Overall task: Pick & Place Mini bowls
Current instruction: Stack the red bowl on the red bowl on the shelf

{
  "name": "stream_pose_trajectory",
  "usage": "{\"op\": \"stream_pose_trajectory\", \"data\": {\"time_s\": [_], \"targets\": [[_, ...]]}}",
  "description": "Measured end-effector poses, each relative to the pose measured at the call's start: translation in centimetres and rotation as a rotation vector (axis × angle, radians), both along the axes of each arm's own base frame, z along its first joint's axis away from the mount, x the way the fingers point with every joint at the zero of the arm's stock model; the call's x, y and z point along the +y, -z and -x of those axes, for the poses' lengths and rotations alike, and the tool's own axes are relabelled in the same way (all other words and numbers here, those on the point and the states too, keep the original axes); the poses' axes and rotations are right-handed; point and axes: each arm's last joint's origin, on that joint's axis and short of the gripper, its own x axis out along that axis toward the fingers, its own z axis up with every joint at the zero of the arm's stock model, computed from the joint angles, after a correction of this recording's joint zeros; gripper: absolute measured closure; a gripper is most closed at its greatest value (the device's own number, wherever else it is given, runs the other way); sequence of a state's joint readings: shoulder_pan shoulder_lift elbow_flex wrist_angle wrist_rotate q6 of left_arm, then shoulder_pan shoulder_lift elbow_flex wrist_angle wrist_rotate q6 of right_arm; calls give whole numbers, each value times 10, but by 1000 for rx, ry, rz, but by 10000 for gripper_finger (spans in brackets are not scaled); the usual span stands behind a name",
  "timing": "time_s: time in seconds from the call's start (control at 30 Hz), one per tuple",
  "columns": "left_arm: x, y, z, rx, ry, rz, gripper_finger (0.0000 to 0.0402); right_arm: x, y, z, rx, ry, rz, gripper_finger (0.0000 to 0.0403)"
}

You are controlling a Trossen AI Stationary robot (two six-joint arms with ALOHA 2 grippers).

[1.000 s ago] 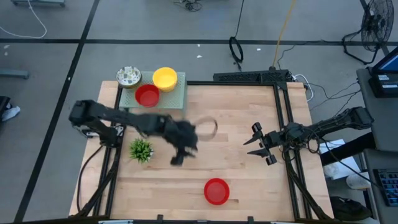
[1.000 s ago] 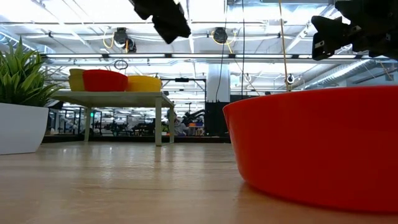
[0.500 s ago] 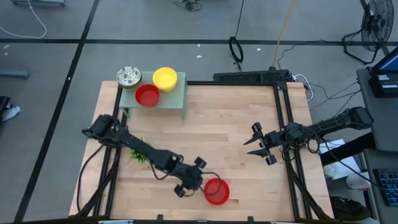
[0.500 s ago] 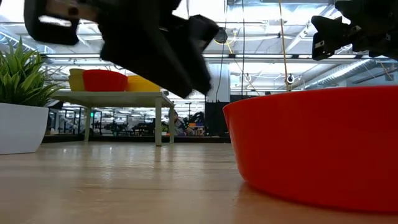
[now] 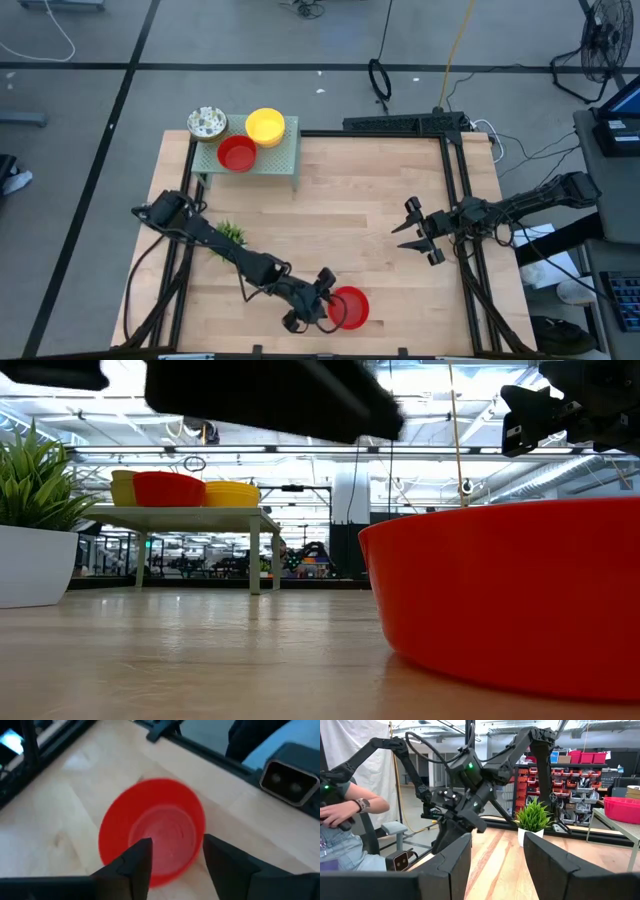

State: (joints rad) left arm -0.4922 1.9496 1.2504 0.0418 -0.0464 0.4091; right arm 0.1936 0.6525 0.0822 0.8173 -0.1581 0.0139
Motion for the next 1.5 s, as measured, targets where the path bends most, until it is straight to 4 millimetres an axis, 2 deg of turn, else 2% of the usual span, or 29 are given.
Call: {"op": "stream_pose_trajectory", "data": {"time_s": [0.23,0.4,0.63,0.83,1.1,1.33,1.5], "targets": [[-9,27,-8,18,57,67,170,0,1,0,5,0,1,232],[-10,33,-11,36,65,135,167,0,1,0,7,0,1,232],[12,40,-16,78,-82,26,213,0,1,0,7,0,1,232],[31,47,-17,217,-116,83,254,0,1,0,7,0,1,232],[32,46,-19,188,-137,72,312,0,1,0,7,0,1,232],[32,42,-22,143,-197,78,389,0,1,0,7,0,1,232],[33,31,-22,99,-270,86,389,0,1,0,6,0,1,232]]}}
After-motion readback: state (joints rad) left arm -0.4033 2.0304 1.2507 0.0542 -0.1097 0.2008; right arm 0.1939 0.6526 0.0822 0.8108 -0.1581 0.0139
